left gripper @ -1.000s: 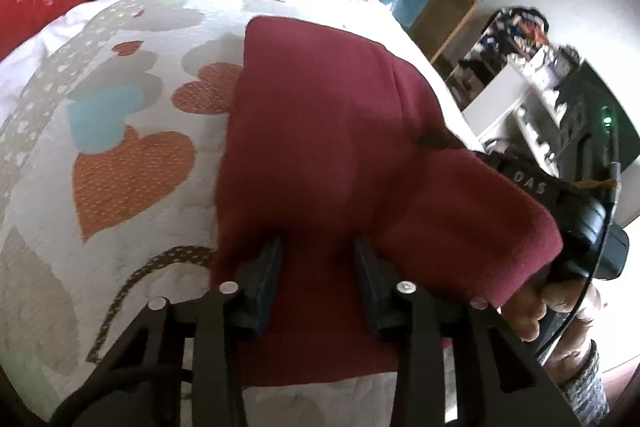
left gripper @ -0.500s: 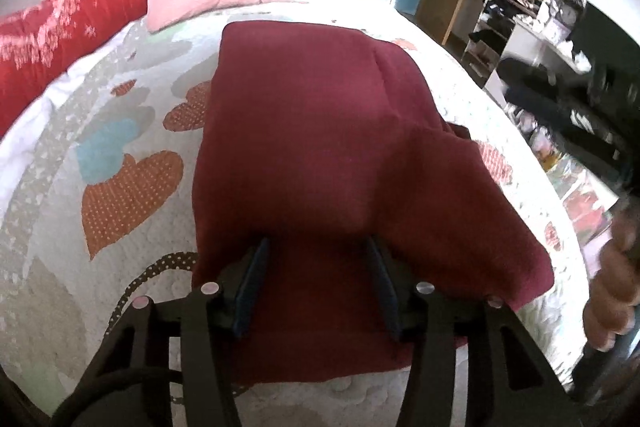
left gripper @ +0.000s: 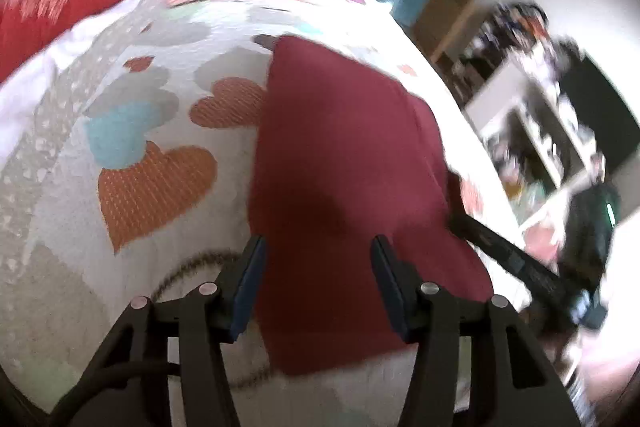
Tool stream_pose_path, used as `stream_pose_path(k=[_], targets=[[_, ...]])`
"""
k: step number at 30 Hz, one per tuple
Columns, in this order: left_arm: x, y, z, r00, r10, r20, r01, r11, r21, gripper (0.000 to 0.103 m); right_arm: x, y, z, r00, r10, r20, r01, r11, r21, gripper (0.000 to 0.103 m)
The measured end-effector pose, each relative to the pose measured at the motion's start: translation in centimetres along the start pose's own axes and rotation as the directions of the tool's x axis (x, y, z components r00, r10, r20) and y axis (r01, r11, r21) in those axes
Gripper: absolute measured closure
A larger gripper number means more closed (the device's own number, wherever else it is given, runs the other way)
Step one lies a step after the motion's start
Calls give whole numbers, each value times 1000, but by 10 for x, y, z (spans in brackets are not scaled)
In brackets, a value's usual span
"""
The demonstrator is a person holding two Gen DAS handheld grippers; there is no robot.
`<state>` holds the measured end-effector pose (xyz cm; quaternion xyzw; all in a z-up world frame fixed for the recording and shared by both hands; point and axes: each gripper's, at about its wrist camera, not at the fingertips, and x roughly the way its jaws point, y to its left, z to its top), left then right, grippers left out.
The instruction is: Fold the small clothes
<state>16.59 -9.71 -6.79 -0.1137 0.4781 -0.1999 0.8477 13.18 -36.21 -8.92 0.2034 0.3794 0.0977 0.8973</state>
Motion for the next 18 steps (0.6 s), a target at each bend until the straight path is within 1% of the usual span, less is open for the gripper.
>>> stream_pose_path(k=[1,2,3,4,5,6,7,8,9,10,11,12,13,14,16,17,18], targets=[[5,7,10,1000,-5,6,5,1000,-23,47,-3,-2,2,1000,-10,28,10,1000,12,52],[11,11,18,1000,0,7,0,1000,-26,43,-10,-6,7,997,-31,76,29,999,34,38],[19,16,28,1000,1,-1,-1,1000,-21,42,-14,-9,10,994,-43,99,39,998,49,30],[26,19,33,1000,-12,-11,12,1000,-19,37,-14,-14,12,993,-49,111,42,997,63,19],[34,22,38,999,-33,-26,33,999,-18,31,-10,-20,15,993,-51,105,42,996,83,18],[43,24,43,997,-56,-43,56,998,-17,28,-5,-23,16,995,-47,89,39,995,93,18],[51,24,46,995,-80,-61,79,997,-14,23,2,-24,17,997,-38,67,31,994,101,18],[66,24,49,987,-122,-101,121,992,-21,21,12,-26,17,999,-25,40,21,994,109,18],[74,24,48,981,-145,-128,141,989,-37,19,24,-27,17,1000,-5,15,3,993,121,18],[86,24,45,975,-154,-161,145,987,-70,17,32,-26,17,1000,18,6,-19,991,135,18],[92,23,42,970,-159,-184,146,986,-84,18,42,-25,16,999,54,-5,-53,987,151,25],[92,21,40,972,-148,-183,136,988,-75,21,54,-22,17,994,106,-33,-99,981,168,35],[87,20,40,975,-151,-165,140,987,-77,30,58,-22,19,995,95,-39,-87,979,182,40],[83,23,41,973,-169,-158,155,983,-96,40,59,-20,22,993,110,-33,-102,976,194,53],[69,32,49,963,-227,-147,206,968,-145,48,56,-12,29,990,142,-20,-135,970,203,59],[61,35,55,965,-226,-133,206,967,-152,48,51,-4,37,987,163,-6,-160,970,186,62],[56,36,59,969,-217,-118,200,969,-145,48,49,2,42,984,179,2,-177,969,172,63]])
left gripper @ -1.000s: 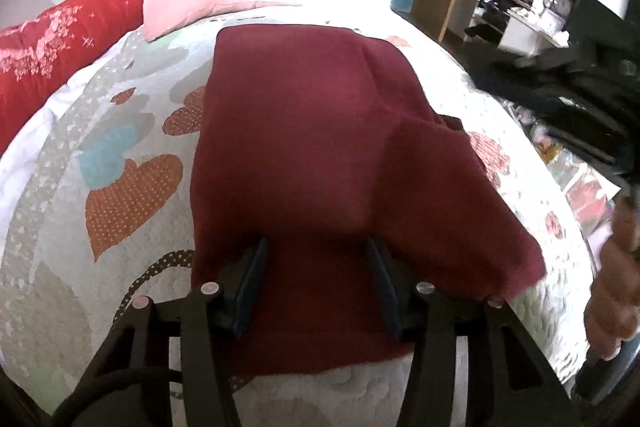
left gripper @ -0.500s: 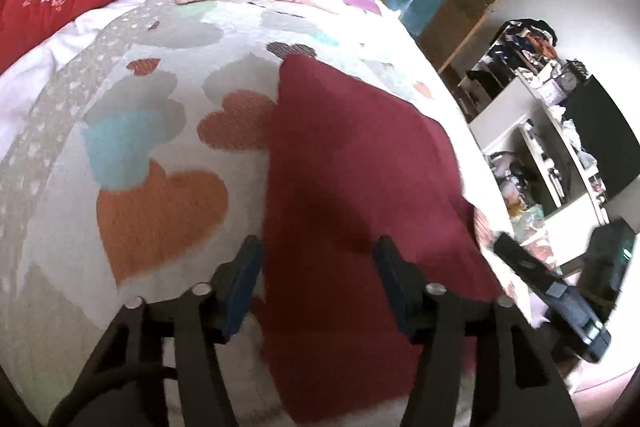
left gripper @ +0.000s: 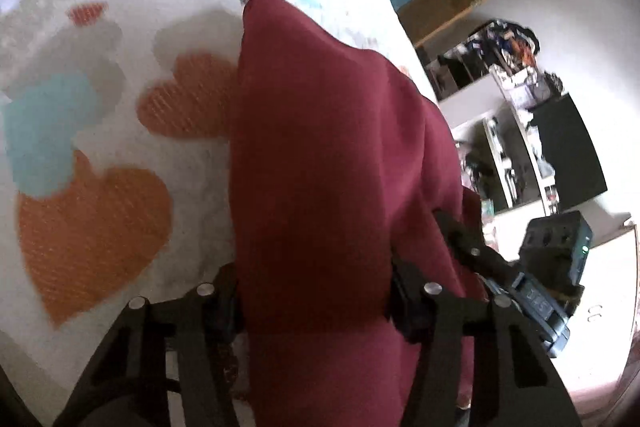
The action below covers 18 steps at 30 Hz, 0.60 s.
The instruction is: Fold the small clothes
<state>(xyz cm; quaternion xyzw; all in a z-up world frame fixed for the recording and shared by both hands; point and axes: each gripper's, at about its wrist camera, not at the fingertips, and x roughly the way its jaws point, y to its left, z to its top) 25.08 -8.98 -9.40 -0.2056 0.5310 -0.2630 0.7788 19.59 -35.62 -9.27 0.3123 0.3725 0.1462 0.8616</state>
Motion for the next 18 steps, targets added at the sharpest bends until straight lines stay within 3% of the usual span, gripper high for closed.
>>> stream_pose_path(k=[3,5,7,8,9,10,15,18], targets=[[-21,-2,19,998,21,62,-23,999,28,46,2,27,15,1000,18,24,-16,998,-67,64],[-22,2,31,995,78,59,-79,997,21,37,10,36,23,1000,4,27,-2,996,-88,61],[-14,12,36,983,183,25,-183,983,-12,36,25,34,27,997,-82,13,83,993,-87,52],[-10,17,34,973,229,8,-229,973,-26,36,33,32,27,986,-168,12,168,981,-101,51],[-9,23,30,967,256,0,-256,966,-30,36,38,31,26,965,-261,20,261,957,-125,51],[-12,25,25,969,246,13,-245,969,-28,36,38,30,24,955,-296,31,298,944,-142,51],[-33,18,-4,962,256,93,-258,966,13,36,-8,47,16,962,-224,153,248,956,-157,56],[-44,14,-22,951,280,130,-286,958,35,36,-13,76,14,976,-151,158,184,958,-221,74]])
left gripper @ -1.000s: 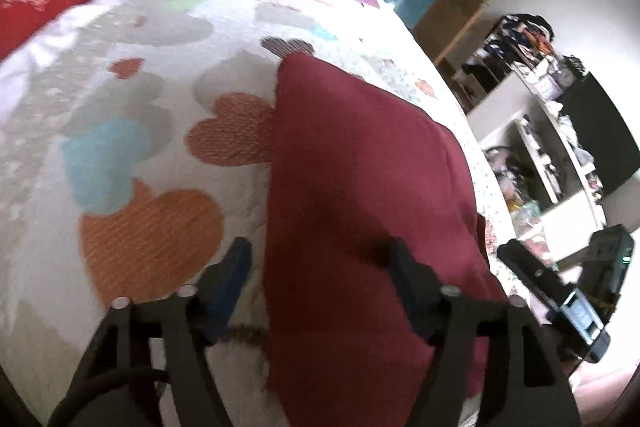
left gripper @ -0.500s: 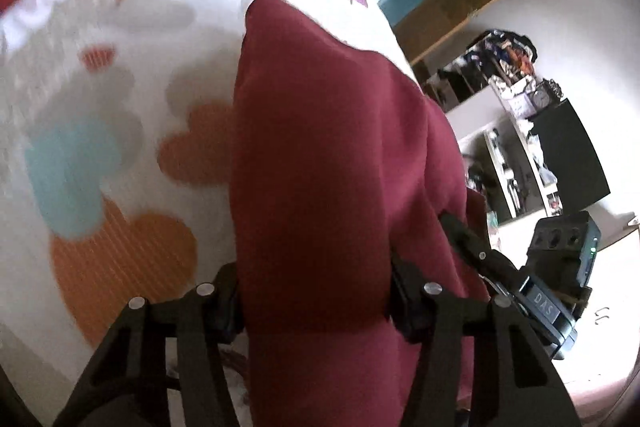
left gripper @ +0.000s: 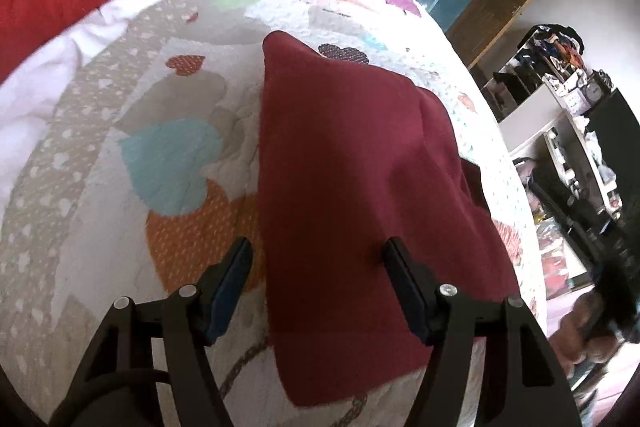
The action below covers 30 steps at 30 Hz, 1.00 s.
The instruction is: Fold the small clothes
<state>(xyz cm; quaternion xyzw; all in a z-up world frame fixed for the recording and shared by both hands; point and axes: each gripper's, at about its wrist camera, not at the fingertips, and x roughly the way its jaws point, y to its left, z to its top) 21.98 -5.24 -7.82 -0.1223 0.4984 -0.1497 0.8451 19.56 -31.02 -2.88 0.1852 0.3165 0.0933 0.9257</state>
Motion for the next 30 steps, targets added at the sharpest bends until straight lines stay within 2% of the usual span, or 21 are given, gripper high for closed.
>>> stream_pose_path(k=[2,4,5,8,12,13,16,19,22,24,26,27,30], targets=[[-7,-1,-10,1000,19,17,-20,1000,5,36,2,24,-6,996,80,-33,-81,995,-53,80],[-15,-3,-20,998,55,41,-57,998,31,36,11,36,-19,992,94,-88,-102,991,-92,80],[-19,-5,-24,996,74,54,-77,996,48,36,17,37,-26,991,72,-114,-84,991,-106,80],[-32,-15,-38,986,135,97,-146,982,119,36,52,26,-50,975,-86,-204,58,989,-137,85],[-41,-22,-50,980,157,124,-177,970,168,35,40,25,-63,977,-148,-154,121,978,-171,84],[-41,-24,-53,978,169,124,-190,965,179,35,36,26,-63,977,-158,-140,133,977,-168,81],[-41,-25,-60,977,180,117,-199,963,181,35,12,32,-56,991,-118,-64,108,984,-140,81],[-39,-26,-65,976,194,102,-210,961,182,35,8,42,-43,993,-116,-23,111,981,-162,81],[-40,-28,-69,969,221,109,-238,952,191,35,23,47,-27,993,-110,-40,102,980,-169,81],[-40,-29,-71,965,237,115,-256,945,203,35,47,43,-22,987,-121,-101,103,980,-169,78],[-40,-30,-73,963,244,119,-264,941,212,35,80,29,-28,965,-153,-211,122,981,-152,68],[-40,-30,-74,962,246,119,-268,938,219,35,87,24,-30,963,-150,-225,120,983,-141,68],[-41,-32,-77,959,254,127,-278,930,239,35,75,24,-28,974,-132,-186,109,986,-127,68]])
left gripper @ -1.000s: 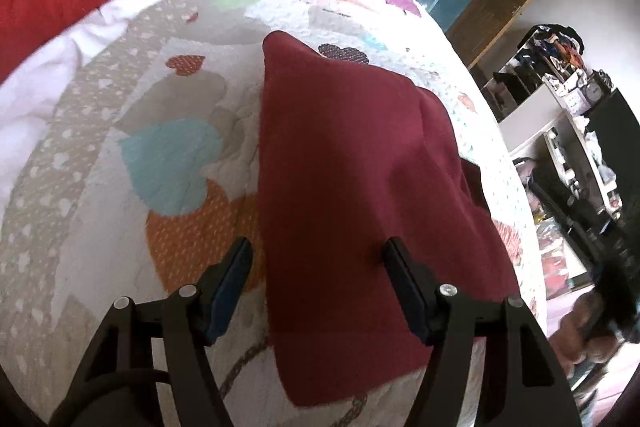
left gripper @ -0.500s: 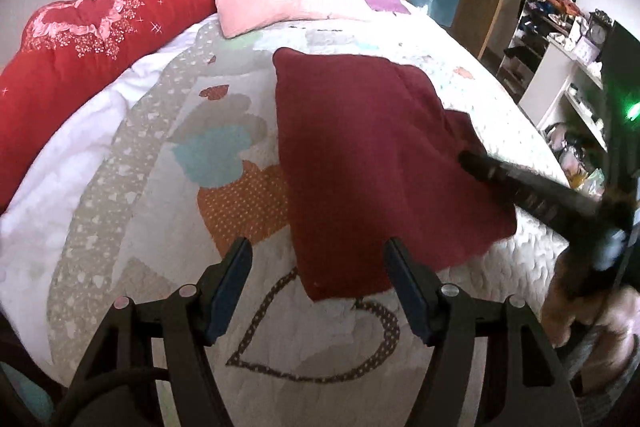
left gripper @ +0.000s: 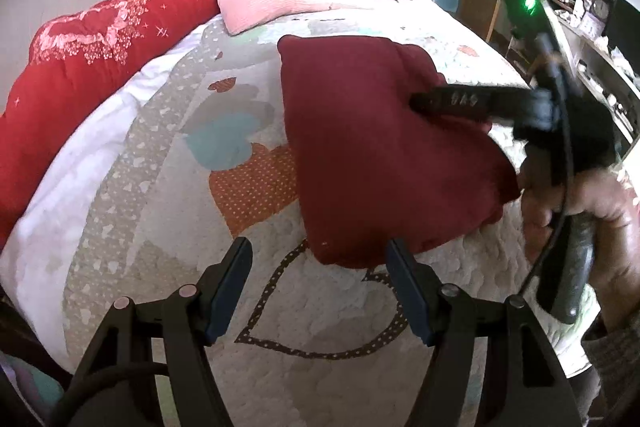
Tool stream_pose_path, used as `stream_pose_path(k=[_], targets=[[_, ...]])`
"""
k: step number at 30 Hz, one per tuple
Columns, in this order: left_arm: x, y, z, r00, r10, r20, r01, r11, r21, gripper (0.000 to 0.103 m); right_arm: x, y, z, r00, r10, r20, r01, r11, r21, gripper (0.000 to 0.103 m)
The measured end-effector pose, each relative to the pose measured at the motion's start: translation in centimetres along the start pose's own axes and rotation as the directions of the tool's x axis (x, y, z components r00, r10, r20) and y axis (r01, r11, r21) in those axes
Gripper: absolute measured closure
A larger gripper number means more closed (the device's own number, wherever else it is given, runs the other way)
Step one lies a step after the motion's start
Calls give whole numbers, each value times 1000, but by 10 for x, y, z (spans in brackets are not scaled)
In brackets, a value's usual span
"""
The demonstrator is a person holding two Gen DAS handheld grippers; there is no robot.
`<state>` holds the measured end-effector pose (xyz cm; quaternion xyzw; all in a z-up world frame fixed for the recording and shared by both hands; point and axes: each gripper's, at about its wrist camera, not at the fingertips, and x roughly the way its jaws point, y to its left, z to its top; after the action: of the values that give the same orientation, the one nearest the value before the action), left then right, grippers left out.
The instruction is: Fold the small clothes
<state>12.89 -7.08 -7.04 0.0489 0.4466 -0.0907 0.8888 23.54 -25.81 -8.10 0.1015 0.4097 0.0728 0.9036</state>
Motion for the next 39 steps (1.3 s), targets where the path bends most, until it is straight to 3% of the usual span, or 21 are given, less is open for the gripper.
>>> stream_pose_path(k=[5,8,9,11,12,16,20,27,39], targets=[[-1,-5,-3,1000,-2,2,2,1000,20,35,-24,10,14,994,-21,104,20,1000,7,67],[-4,-8,-4,1000,7,15,-8,999,33,35,-16,14,25,995,-42,94,43,999,-9,65],[-5,-8,-4,1000,10,19,-11,999,38,35,-8,15,27,996,-55,71,56,998,-14,61],[-4,-7,-4,1000,10,17,-11,999,39,35,23,14,26,996,-75,-52,73,997,-35,42],[-4,-7,-4,1000,7,12,-8,999,38,35,30,13,23,994,-83,-70,80,995,-52,42],[-4,-3,-7,1000,7,7,-7,999,31,35,12,13,15,996,-83,13,83,995,-56,42],[-12,-2,-9,1000,5,17,-5,1000,22,35,-20,14,-8,992,-93,88,98,993,-60,42],[-38,-9,-15,998,11,63,-14,999,37,35,-67,5,-60,982,-124,144,132,990,-43,40],[-80,-18,-34,990,3,138,-9,999,41,31,-102,-12,-129,981,-178,81,171,982,85,36]])
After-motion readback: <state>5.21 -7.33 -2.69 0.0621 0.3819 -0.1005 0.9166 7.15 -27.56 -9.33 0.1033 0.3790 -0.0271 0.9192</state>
